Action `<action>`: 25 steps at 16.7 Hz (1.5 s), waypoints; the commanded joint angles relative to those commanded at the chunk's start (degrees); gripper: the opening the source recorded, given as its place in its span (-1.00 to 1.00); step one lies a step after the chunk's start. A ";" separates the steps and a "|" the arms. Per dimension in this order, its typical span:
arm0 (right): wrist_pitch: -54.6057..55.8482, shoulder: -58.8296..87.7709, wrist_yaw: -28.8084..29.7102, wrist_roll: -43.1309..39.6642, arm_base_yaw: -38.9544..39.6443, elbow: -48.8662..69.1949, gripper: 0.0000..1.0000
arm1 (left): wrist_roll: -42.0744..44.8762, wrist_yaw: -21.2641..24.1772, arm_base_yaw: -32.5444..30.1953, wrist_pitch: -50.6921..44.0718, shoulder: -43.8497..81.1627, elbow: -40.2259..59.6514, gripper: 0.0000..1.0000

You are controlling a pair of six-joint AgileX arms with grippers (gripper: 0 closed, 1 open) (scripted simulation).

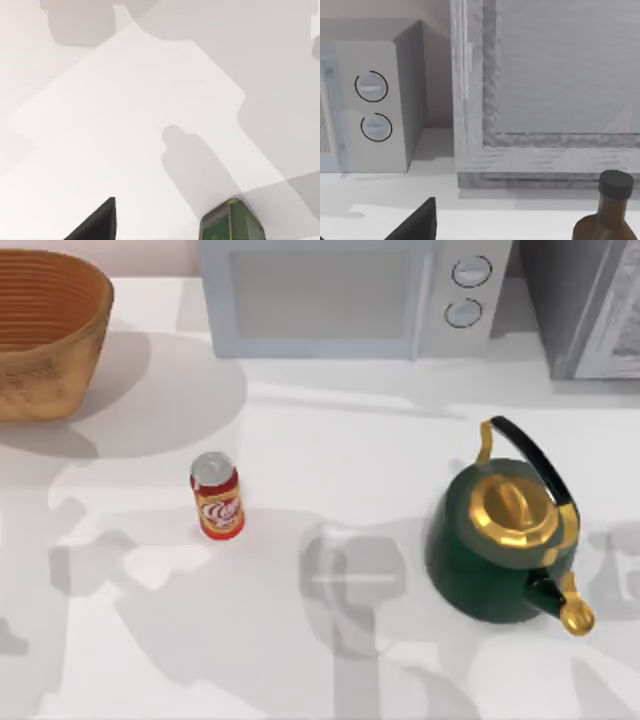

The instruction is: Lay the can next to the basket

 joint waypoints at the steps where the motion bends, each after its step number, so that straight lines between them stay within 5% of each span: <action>1: 0.00 0.00 0.00 0.00 0.00 0.00 1.00 | 2.74 -0.05 0.84 -2.78 4.89 4.05 1.00; 9: 0.00 0.00 0.00 0.00 0.00 0.00 1.00 | 16.74 -0.79 6.40 -13.55 26.01 25.60 1.00; 25: 0.00 0.00 0.00 0.00 0.00 0.00 1.00 | 17.24 -0.79 6.65 -1.10 28.95 16.05 1.00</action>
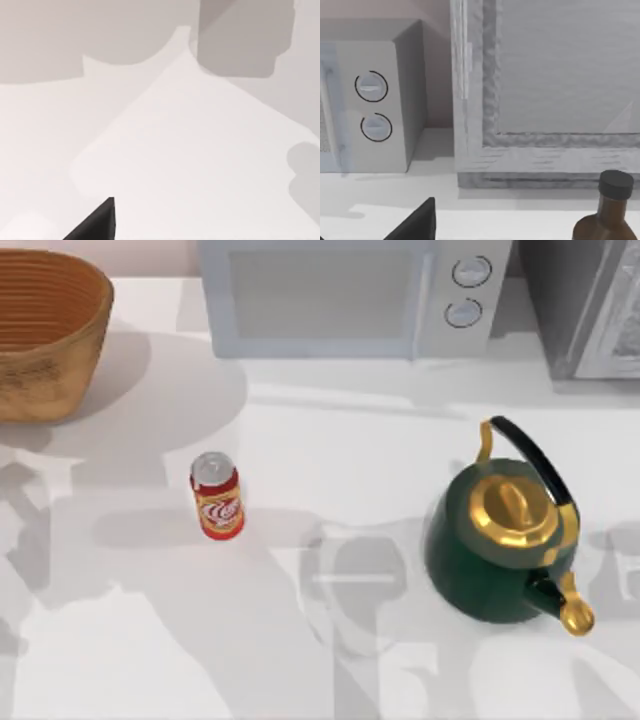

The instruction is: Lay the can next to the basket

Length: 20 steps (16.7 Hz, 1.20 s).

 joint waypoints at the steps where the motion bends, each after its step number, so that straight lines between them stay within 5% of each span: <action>1: 0.00 0.00 0.00 0.00 0.00 0.00 1.00 | 0.00 0.00 0.00 0.00 0.00 0.00 1.00; 3: 0.00 0.00 0.00 0.00 0.00 0.00 1.00 | 0.00 0.00 0.00 0.00 0.00 0.00 1.00; 16: 0.00 0.00 0.00 0.00 0.00 0.00 1.00 | 0.00 0.00 0.00 0.00 0.00 0.00 -0.96; 20: 0.00 0.00 0.00 0.00 0.00 0.00 1.00 | 0.00 0.00 0.00 0.00 0.00 0.00 -1.00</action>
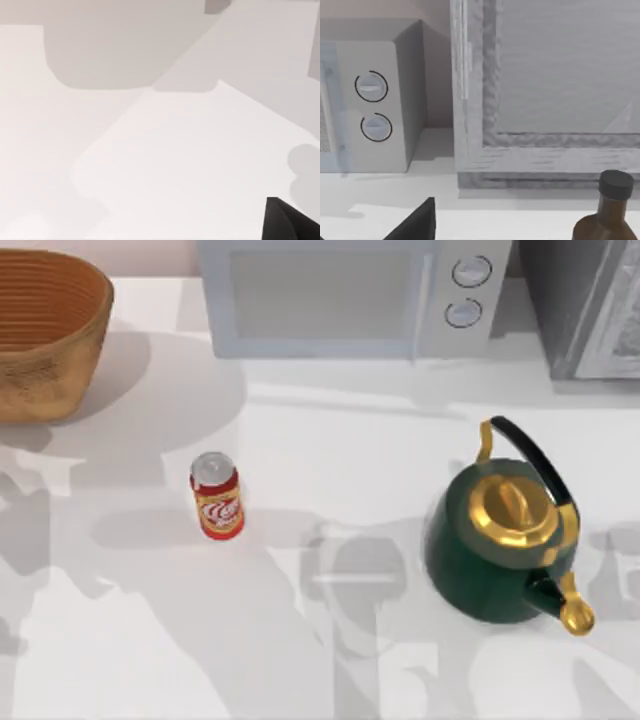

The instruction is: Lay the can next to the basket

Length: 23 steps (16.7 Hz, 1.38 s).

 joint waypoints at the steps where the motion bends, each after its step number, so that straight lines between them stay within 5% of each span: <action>1: 0.00 0.00 0.00 0.00 0.00 0.00 1.00 | 0.00 0.00 0.00 0.00 0.00 0.00 -1.00; 7: 0.00 0.00 0.00 0.00 0.00 0.00 1.00 | -0.52 0.09 -0.55 -0.15 -0.05 0.18 -1.00; 11: 0.00 0.00 0.00 0.00 0.00 0.00 1.00 | -8.84 1.00 -6.00 -2.39 1.36 2.88 -1.00; 23: 0.00 0.00 0.00 0.00 0.00 0.00 1.00 | -67.07 3.01 -41.26 -15.47 13.96 22.09 -1.00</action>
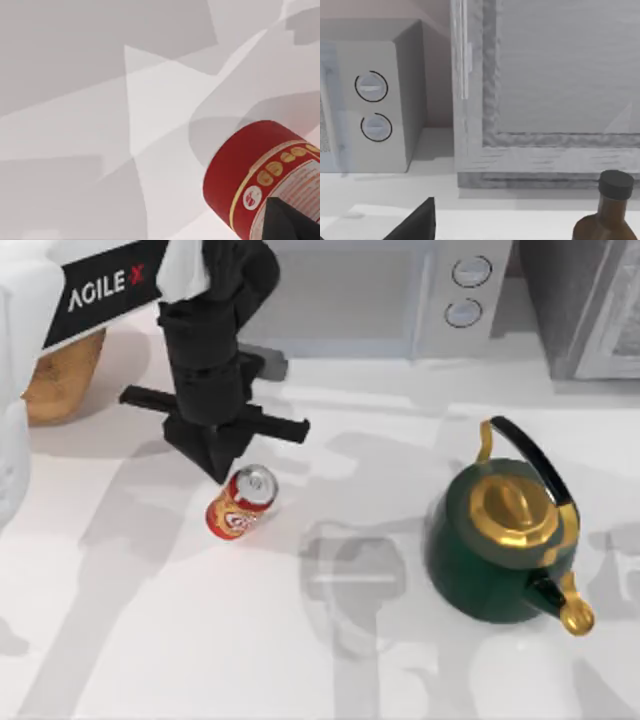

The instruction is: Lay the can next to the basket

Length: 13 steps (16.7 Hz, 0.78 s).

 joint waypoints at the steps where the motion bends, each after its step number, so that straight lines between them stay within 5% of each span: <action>1: 0.00 0.00 0.00 0.00 0.00 0.00 1.00 | -5.21 -0.11 -3.01 -0.93 1.27 2.01 -1.00; 8: 0.00 0.00 0.00 0.00 0.00 0.00 1.00 | -34.22 -1.92 -18.66 -4.16 7.71 16.08 -1.00; 13: 0.00 0.00 0.00 0.00 0.00 0.00 1.00 | -40.72 -2.73 -21.80 -4.27 8.80 20.25 -1.00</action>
